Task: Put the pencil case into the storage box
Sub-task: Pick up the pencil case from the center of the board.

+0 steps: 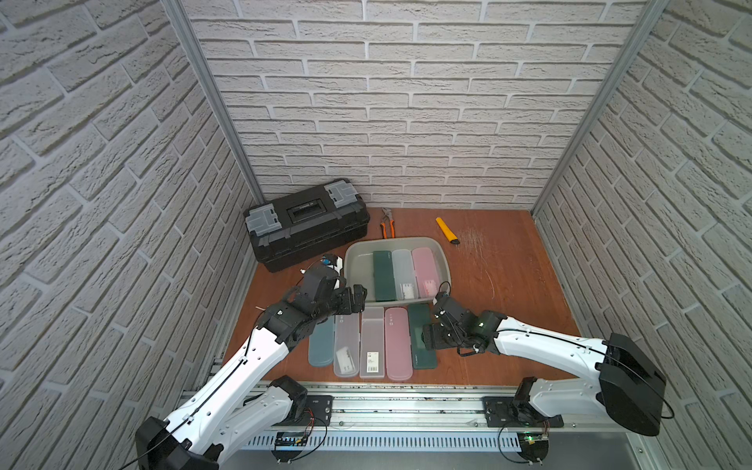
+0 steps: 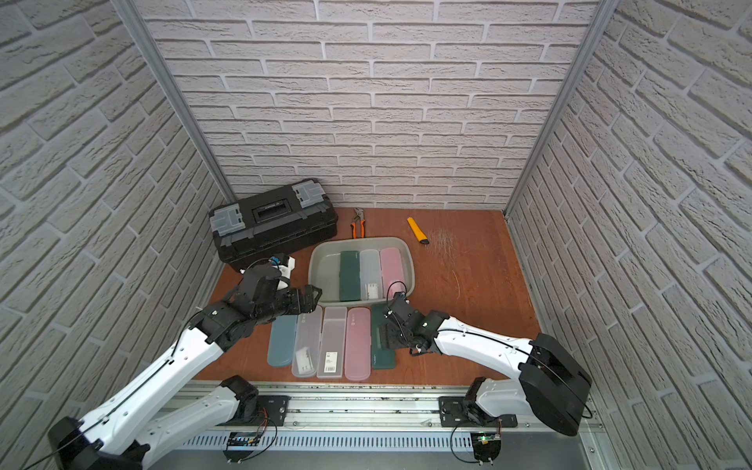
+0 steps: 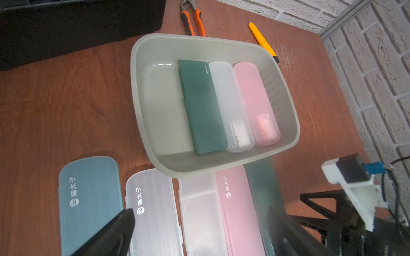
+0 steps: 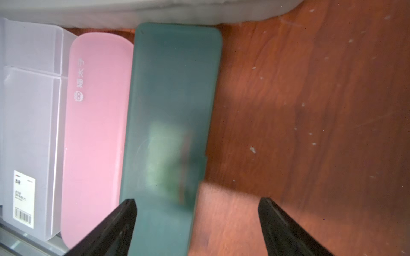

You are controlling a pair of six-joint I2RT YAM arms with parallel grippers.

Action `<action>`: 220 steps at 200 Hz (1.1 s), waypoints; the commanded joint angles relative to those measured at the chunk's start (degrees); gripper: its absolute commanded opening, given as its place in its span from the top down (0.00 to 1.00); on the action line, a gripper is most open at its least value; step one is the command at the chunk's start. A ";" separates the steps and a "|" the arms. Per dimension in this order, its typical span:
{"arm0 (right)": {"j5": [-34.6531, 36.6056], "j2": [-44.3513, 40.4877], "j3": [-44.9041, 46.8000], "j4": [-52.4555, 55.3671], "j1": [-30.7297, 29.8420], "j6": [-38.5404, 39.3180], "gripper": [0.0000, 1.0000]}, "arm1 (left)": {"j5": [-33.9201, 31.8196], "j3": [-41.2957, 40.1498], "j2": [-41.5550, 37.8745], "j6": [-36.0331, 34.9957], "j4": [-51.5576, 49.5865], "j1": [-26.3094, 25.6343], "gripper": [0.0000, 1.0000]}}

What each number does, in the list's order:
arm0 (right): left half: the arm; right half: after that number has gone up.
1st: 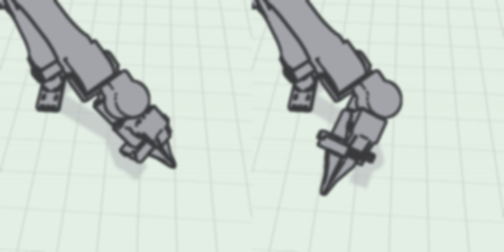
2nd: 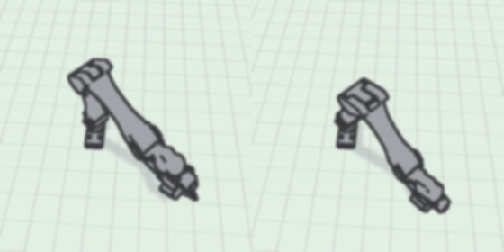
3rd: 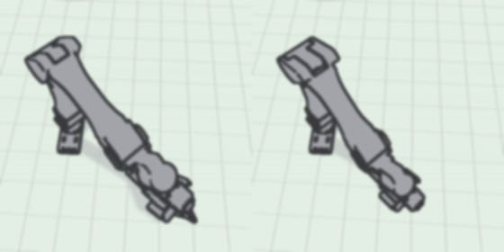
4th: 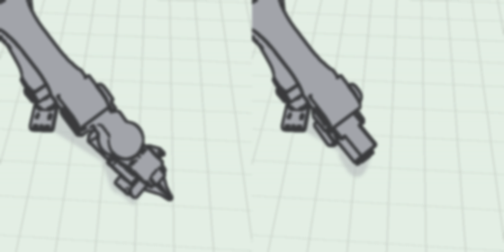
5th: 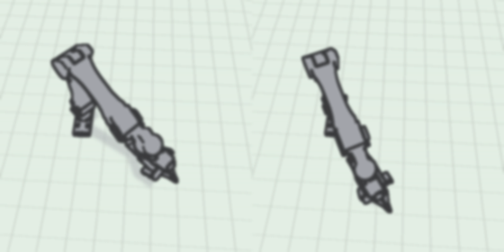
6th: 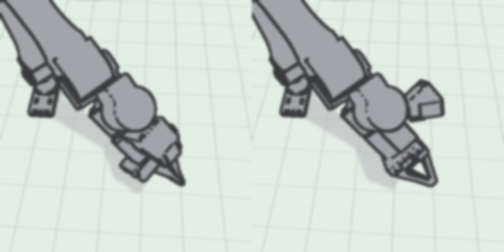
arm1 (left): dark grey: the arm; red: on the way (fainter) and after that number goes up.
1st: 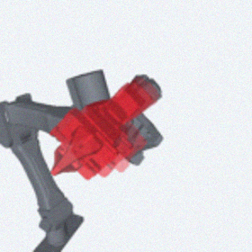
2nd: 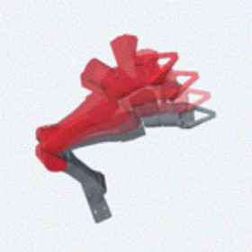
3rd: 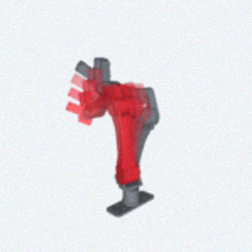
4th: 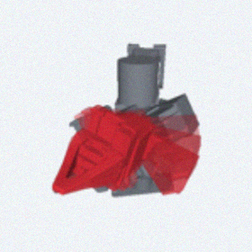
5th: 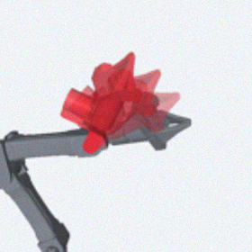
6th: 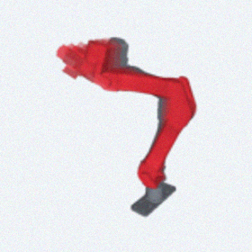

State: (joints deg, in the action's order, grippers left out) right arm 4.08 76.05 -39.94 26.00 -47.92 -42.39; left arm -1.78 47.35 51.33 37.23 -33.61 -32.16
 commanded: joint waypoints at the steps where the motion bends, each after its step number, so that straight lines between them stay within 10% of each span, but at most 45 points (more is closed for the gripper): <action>1: -3.13 3.50 -1.97 -3.23 -1.51 0.79 0.11 | -2.05 -1.33 -0.79 1.89 -1.52 0.19 0.02; 141: 11.47 4.21 -1.19 8.88 -5.10 -4.60 0.10 | -4.37 -0.16 -0.57 4.60 -4.54 0.35 0.02; 220: 7.88 0.34 2.02 7.14 -5.06 2.18 0.05 | -3.25 -0.94 0.08 4.60 -3.80 0.15 0.02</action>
State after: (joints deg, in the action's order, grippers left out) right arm 11.88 74.76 -37.69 32.62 -52.73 -42.48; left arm -5.52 46.81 51.55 41.85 -38.26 -32.05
